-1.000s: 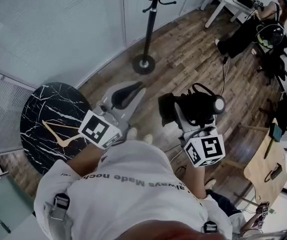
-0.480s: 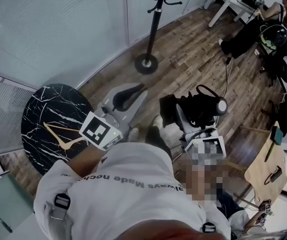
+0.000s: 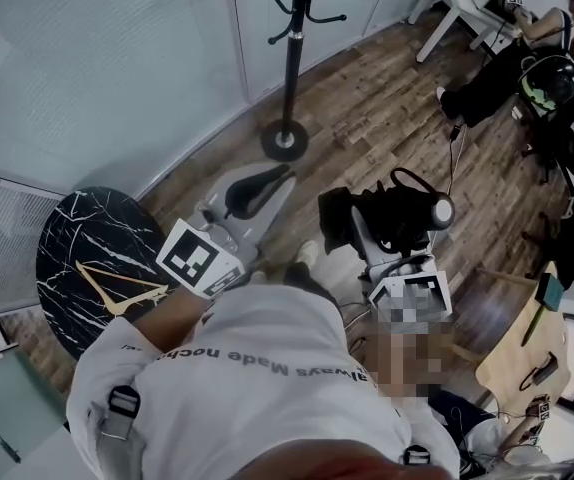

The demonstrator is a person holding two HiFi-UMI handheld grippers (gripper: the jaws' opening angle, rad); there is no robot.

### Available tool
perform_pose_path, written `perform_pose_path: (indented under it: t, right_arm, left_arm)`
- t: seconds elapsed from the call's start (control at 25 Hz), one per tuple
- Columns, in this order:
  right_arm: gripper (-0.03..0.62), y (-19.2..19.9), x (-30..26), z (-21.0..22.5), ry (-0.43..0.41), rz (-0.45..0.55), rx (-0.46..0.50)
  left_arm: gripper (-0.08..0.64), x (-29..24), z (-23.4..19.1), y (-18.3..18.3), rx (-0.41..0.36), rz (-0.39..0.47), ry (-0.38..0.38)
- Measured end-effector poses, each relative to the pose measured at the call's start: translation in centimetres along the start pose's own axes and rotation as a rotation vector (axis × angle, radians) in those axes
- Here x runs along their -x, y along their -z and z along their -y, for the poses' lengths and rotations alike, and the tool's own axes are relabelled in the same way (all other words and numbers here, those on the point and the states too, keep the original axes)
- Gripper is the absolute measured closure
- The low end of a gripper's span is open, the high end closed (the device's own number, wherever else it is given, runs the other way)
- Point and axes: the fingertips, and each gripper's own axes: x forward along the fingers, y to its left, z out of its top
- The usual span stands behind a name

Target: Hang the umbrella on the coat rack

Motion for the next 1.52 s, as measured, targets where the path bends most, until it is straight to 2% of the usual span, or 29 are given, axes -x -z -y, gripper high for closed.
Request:
perform_pose_path:
  t: [0.32,0.64,0.84,1.04,1.32,1.52]
  right_arm:
    - [0.325,-2.0,-1.8,11.7,-0.015,-0.018,0.006]
    - [0.325,-2.5,-4.2,18.5,-0.071,-0.038,0.019]
    - [0.325,-2.2,-6.8,20.6,-0.095,-0.057,0.015]
    - [0.325,-2.5,-10.2,21.8,-0.123,-0.06,0.019]
    - [0.325,-4.6,-18.8,23.5,-0.154,-0.057,0.066]
    - [0.325,-7.7,-25.4,24.3,-0.194,-0.052,0.095]
  left_arm:
    - [0.52,-12.0,-0.8,0.5,-0.012,0.007,-0.021]
    - [0.522,-18.9,-2.2,1.4,-0.01,0.007,-0.056]
    - [0.522,-20.9,-4.0,1.9,-0.007,0.006,-0.065]
    - [0.52,-22.9,-6.7,1.9,0.018,0.02,-0.037]
    - [0.487,-26.8,-14.0,0.6,0.062,0.057,0.058]
    - [0.471,-29.5,-19.2,-2.6,0.022,0.095,0.101]
